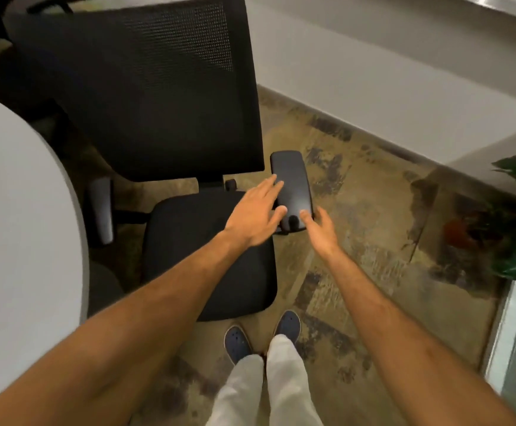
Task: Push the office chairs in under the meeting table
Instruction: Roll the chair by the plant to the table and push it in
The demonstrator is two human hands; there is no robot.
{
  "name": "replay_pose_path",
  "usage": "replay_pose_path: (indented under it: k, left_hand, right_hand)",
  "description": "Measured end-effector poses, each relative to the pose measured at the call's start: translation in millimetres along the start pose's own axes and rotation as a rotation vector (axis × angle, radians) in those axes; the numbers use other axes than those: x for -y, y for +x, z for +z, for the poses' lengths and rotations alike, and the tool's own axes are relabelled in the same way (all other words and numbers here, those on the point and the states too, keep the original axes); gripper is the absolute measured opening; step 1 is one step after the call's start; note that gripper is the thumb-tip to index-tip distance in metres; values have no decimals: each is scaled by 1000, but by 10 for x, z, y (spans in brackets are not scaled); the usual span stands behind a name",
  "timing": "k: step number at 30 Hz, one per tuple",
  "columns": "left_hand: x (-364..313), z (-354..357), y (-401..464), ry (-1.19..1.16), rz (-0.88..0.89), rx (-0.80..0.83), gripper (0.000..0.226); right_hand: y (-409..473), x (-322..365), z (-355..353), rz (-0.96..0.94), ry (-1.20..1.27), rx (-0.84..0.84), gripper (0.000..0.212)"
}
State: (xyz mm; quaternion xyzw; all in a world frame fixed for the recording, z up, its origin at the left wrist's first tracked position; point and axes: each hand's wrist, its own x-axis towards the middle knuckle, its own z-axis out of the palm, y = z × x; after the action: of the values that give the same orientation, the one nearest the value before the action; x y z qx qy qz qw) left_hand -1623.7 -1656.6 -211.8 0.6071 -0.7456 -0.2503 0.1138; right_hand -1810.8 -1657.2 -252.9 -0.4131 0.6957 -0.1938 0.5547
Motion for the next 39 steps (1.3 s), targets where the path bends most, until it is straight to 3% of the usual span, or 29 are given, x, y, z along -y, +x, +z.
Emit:
replay_pose_path:
  k: [3, 6, 10, 16, 22, 32, 35, 39]
  left_hand:
    - [168, 389, 450, -18, 8, 7, 59]
    - [257, 679, 708, 53, 72, -7, 60]
    - [321, 874, 794, 140, 97, -48, 62]
    - [386, 1025, 798, 130, 101, -72, 61]
    - [565, 1420, 819, 240, 40, 43, 61]
    - [692, 1840, 437, 264, 209, 113, 65]
    - [637, 1759, 226, 310, 247, 176, 65]
    - [565, 1615, -167, 299, 309, 379, 65]
  right_hand:
    - [533, -97, 117, 226, 348, 125, 50]
    - [797, -204, 143, 232, 534, 300, 41]
    - [890, -279, 151, 232, 674, 396, 40]
    - [995, -330, 91, 203, 674, 432, 47]
    - [1197, -636, 242, 260, 665, 447, 47]
    - [954, -1366, 394, 332, 753, 435, 44]
    - [673, -1363, 377, 409, 635, 411, 40]
    - [201, -1445, 301, 561, 230, 330, 44]
